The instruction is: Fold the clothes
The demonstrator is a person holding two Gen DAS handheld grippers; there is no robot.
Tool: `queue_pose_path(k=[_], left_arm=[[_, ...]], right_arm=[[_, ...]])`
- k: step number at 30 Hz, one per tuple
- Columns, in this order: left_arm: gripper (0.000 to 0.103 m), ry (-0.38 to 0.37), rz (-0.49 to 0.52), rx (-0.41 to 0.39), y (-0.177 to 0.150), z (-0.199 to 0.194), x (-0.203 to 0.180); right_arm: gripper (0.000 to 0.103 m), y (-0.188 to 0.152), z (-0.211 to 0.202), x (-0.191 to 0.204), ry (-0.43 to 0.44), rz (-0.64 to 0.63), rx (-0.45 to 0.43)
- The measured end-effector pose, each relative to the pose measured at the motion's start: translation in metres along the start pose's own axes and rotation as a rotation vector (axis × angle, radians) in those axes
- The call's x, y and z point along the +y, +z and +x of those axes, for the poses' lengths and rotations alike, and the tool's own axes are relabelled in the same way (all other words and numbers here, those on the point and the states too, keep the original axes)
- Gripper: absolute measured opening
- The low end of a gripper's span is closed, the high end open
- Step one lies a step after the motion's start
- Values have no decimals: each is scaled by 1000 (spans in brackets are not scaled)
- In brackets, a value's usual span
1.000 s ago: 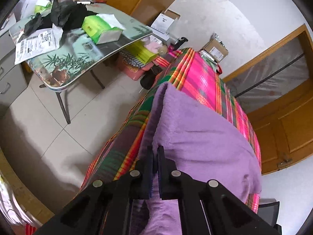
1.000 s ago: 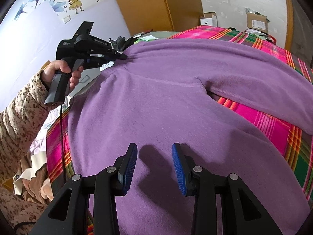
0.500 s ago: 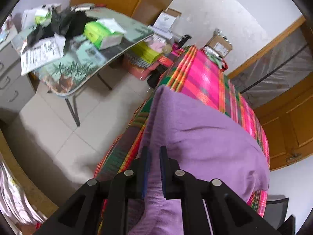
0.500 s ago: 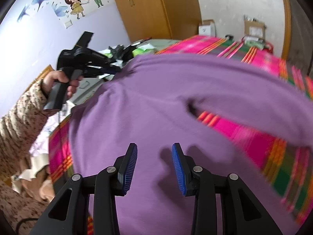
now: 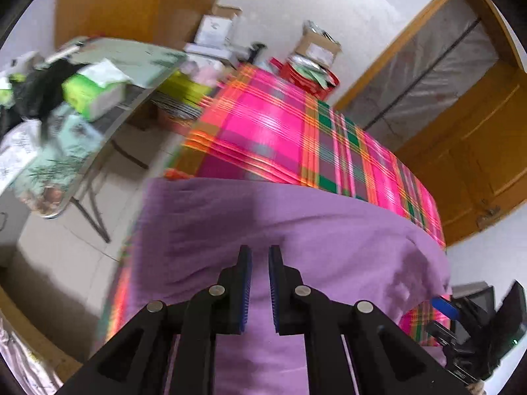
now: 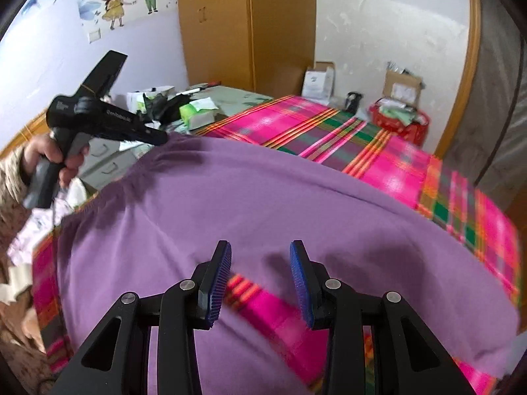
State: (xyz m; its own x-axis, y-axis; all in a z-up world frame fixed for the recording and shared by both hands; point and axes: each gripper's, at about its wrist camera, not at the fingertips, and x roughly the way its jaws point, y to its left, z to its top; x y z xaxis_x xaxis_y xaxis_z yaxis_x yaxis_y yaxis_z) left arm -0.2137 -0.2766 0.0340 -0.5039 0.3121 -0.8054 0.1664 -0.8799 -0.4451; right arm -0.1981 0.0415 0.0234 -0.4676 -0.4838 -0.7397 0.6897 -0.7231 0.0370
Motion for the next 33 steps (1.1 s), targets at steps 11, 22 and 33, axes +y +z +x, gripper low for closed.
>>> queue_pose_path(k=[11,22,33], left_arm=[[10,70,11,67,31,60,-10],[4,120,-29,-10,44,63,13],[10,193,186,16,58,77,-9]], right_arm=[[39,25,73,-35,-9,54,91],[39,44,118,-58,-27,35,149],[39,75,155,-73,-54,27,164]])
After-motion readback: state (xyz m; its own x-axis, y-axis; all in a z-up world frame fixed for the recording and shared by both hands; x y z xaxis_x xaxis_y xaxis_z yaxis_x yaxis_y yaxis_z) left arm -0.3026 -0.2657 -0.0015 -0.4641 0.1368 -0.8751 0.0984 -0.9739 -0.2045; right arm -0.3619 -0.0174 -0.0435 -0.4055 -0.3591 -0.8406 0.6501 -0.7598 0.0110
